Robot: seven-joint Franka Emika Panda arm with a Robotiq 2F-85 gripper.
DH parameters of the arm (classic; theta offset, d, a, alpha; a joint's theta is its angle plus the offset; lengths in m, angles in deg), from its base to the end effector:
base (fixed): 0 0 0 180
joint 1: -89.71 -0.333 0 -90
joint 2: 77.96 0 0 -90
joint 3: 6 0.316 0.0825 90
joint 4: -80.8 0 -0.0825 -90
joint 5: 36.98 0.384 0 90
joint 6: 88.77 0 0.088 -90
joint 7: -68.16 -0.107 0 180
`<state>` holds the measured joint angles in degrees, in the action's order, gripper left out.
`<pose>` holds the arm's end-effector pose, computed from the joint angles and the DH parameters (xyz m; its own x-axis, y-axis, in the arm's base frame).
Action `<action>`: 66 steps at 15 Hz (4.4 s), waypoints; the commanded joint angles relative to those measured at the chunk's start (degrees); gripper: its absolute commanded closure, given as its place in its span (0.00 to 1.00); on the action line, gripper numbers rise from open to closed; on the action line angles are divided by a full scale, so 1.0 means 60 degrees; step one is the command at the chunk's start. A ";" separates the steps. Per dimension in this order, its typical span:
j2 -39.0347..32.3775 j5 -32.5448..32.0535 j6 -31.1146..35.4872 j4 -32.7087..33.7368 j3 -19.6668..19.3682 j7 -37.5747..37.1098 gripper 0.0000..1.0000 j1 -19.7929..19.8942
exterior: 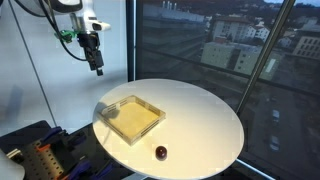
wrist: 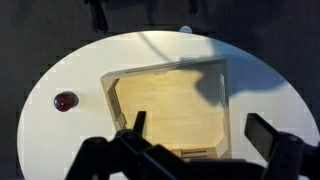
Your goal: Put the plum plush toy on the tray
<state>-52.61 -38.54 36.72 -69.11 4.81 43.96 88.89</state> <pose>0.3850 0.0763 0.3956 0.9750 -0.2169 0.0492 -0.2206 -0.9712 0.0903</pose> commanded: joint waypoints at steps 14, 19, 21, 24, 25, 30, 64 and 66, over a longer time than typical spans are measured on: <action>-0.0370 0.0658 0.0212 0.0488 -0.1485 0.1130 0.00 0.0359; -0.0654 0.0726 0.0350 0.0711 -0.1900 0.1394 0.00 0.0621; -0.0787 0.0737 0.0504 0.0820 -0.2064 0.1533 0.00 0.0736; -0.1047 0.0759 0.0760 0.1000 -0.2280 0.1675 0.00 0.0916; -0.1141 0.0725 0.0807 0.1073 -0.2328 0.1673 0.00 0.0978; -0.1702 0.0622 0.0841 0.1508 -0.2518 0.1687 0.00 0.1227; -0.4850 0.0810 0.1840 0.3310 -0.3742 0.2028 0.00 0.2028; -0.5053 0.0870 0.1837 0.3367 -0.3796 0.2125 0.00 0.2056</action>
<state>-80.75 -35.21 47.72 -50.81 -17.61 54.00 100.48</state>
